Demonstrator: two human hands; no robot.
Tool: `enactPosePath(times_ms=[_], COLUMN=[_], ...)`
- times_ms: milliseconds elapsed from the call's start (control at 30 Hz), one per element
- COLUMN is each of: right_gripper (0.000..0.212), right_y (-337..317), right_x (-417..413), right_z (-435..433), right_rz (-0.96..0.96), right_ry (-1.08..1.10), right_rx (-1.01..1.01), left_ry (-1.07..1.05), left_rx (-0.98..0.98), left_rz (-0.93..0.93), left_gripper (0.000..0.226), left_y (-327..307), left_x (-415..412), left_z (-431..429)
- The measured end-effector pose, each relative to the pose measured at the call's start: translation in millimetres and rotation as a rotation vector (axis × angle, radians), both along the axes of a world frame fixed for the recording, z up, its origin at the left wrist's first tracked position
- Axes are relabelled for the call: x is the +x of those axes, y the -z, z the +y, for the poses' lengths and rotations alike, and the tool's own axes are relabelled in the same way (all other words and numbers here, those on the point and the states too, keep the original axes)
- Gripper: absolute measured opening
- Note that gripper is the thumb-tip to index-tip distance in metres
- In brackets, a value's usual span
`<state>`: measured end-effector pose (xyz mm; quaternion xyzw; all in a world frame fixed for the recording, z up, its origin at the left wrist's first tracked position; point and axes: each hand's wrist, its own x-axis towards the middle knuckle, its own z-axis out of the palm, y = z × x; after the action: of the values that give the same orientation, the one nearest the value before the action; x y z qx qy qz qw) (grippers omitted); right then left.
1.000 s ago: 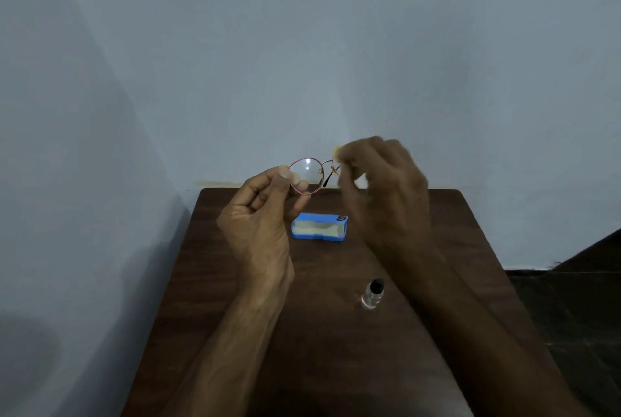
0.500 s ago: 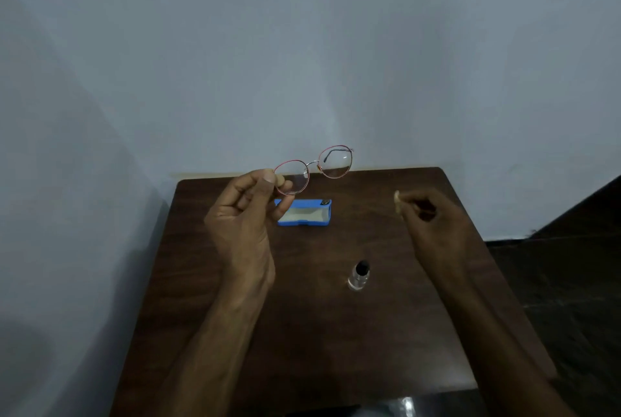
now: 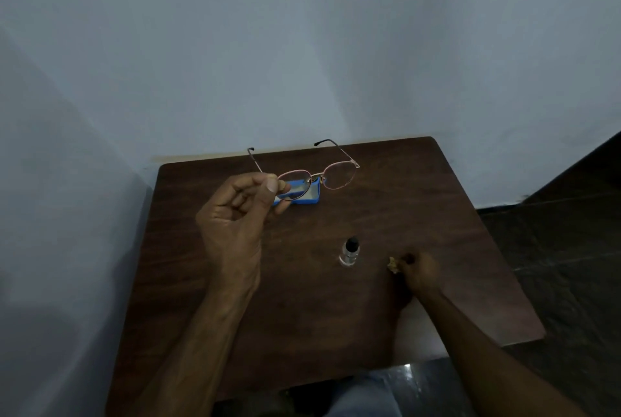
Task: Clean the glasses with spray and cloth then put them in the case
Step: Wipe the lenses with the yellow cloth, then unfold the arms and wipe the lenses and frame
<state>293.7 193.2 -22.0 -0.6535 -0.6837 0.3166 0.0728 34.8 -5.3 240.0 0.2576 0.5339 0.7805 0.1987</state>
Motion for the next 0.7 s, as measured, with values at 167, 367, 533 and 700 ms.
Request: enactPosePath(times_ms=[167,367,533,700], right_gripper=[0.018,0.039,0.029,0.027], right_y=[-49,-239,-290,-305], right_x=[-15,-90,-104,-111], right_z=[-6,-24,-32,-43], right_rz=[0.271,1.091,1.121,1.006], right_ry=[-0.051,-0.15,-0.42,-0.55], right_rx=[0.184,-0.216,-0.142,0.143], left_ry=[0.034,0.087,0.12,0.053], left_rx=[0.025,-0.064,-0.068,-0.066], left_rz=[0.052,0.428,0.584,0.486], left_gripper=[0.009,0.013,0.012,0.037], left_y=[-2,-7,-14,-12], left_x=[2,-4,-14,-21], left_z=[-1,-5,-14,-20])
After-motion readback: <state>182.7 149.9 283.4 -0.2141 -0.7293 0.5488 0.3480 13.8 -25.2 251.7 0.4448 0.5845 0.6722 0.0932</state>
